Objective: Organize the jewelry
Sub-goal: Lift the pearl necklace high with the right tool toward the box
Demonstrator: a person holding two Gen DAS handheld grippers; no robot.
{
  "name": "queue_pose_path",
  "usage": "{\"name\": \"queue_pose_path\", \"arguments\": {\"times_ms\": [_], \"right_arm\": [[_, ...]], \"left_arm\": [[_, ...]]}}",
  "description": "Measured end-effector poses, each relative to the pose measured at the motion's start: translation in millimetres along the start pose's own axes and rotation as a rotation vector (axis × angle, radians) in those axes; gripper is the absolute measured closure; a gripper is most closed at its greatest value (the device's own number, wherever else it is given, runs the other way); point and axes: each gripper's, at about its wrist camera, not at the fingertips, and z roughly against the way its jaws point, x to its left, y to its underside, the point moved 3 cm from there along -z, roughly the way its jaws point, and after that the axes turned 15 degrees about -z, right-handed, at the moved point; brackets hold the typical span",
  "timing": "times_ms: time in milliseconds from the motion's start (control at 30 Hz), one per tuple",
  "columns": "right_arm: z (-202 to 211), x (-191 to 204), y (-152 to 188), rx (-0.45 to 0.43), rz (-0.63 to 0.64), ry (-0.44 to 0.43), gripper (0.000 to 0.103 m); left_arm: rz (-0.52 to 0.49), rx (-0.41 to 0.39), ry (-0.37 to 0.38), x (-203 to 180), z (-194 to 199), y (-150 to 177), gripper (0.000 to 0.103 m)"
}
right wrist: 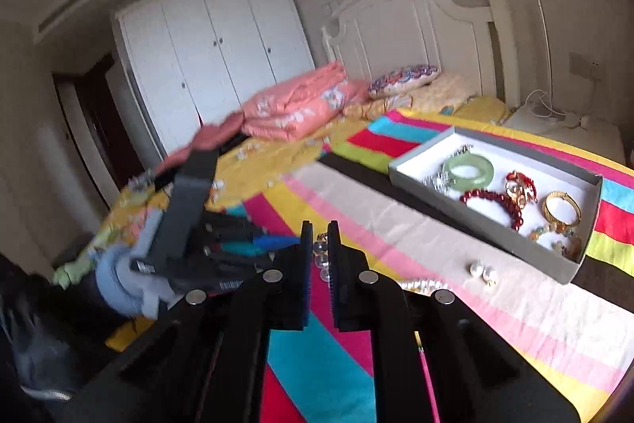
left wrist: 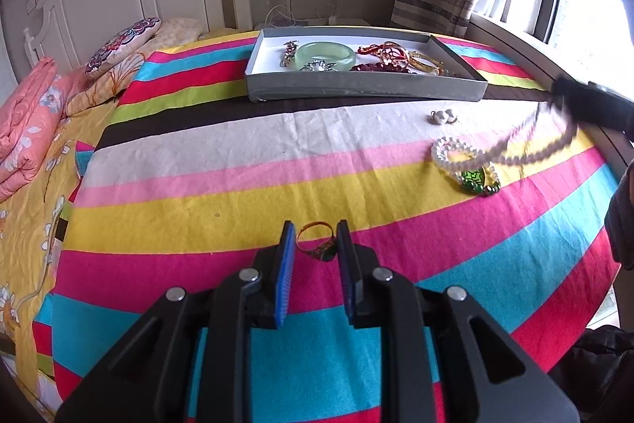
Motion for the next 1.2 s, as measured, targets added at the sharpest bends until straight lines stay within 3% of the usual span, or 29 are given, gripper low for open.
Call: {"name": "queue_pose_path", "arguments": {"times_ms": [300, 433, 767, 1200], "right_arm": [[42, 18, -80, -0.263, 0.010, -0.012, 0.095], [58, 18, -103, -0.322, 0.014, -0.012, 0.095], [69, 24, -118, -0.324, 0.045, 0.024, 0.095], [68, 26, -134, -0.334, 0.067, 0.074, 0.095]], "left_arm": [[-0.019, -0.050, -0.030, 8, 12, -29, 0.082], [-0.036, -0.077, -0.037, 9, 16, -49, 0.082], [-0.033, -0.086, -0.028, 9, 17, -53, 0.082], [-0.066, -0.117, -0.016, 12, 20, -90, 0.082]]}}
